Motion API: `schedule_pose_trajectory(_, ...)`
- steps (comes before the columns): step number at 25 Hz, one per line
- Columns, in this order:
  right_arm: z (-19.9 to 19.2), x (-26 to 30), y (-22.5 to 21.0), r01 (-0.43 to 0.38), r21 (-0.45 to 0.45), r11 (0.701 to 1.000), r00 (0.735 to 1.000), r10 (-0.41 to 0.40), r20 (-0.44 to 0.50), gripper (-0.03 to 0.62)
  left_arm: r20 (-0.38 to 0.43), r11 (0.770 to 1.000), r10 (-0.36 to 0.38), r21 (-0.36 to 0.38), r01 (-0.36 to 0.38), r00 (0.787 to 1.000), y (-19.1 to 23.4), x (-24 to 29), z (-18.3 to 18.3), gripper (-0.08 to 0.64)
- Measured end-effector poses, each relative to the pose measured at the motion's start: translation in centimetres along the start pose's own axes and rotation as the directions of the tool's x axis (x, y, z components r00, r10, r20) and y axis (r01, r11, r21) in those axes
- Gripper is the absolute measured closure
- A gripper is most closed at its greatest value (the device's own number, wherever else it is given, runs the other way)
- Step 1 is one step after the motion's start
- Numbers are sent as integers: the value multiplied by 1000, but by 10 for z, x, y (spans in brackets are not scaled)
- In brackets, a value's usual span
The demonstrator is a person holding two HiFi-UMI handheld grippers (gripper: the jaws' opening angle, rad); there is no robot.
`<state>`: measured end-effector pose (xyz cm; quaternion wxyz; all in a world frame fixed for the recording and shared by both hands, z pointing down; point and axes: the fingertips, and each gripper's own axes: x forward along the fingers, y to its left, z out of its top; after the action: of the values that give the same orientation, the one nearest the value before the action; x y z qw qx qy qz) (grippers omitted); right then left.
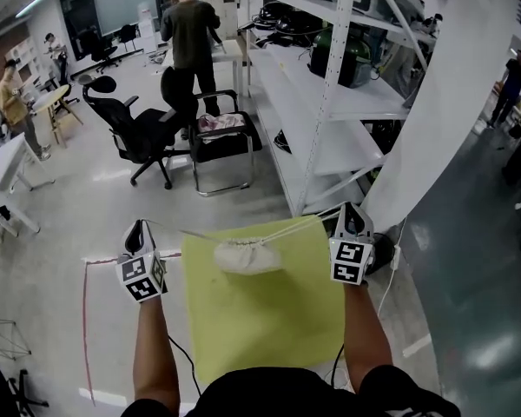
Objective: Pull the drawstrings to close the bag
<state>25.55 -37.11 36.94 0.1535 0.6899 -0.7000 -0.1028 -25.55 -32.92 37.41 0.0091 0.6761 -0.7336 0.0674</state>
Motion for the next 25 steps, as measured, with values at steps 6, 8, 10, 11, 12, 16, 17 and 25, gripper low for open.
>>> schedule_pose_trajectory(6, 38, 24, -3, 12, 9, 1000, 997, -13, 82, 580, 47, 1000, -17, 2, 17, 999, -4, 25, 29, 528)
schedule_pose_trajectory(8, 46, 23, -2, 7, 3, 1000, 995, -7, 104, 580, 63, 1000, -18, 2, 18, 998, -8, 24, 33, 528)
schedule_pose_trajectory(10, 46, 18, 2, -6, -7, 1000, 995, 7, 102, 578, 56, 1000, -23, 2, 22, 998, -12, 21, 28, 528)
schedule_pose_trajectory(11, 42, 14, 6, -16, -12, 1000, 996, 17, 92, 578, 43, 1000, -25, 3, 25, 999, -14, 18, 21, 528)
schedule_pose_trajectory(12, 37, 11, 11, -28, -17, 999, 997, 29, 78, 578, 28, 1000, -27, 2, 27, 999, -16, 15, 13, 528)
schedule_pose_trajectory(16, 11, -4, 32, -86, -44, 995, 996, 87, 14, 578, -49, 999, -48, -14, 48, 998, -25, 5, -27, 526)
schedule_pose_trajectory(17, 4, -8, 36, -99, -47, 994, 995, 99, -2, 578, -70, 998, -54, -16, 53, 996, -27, 3, -35, 526)
schedule_pose_trajectory(25, -65, -51, 76, -182, -15, 983, 970, 177, -165, 578, -280, 997, -77, -1, 80, 957, -30, -23, -120, 525)
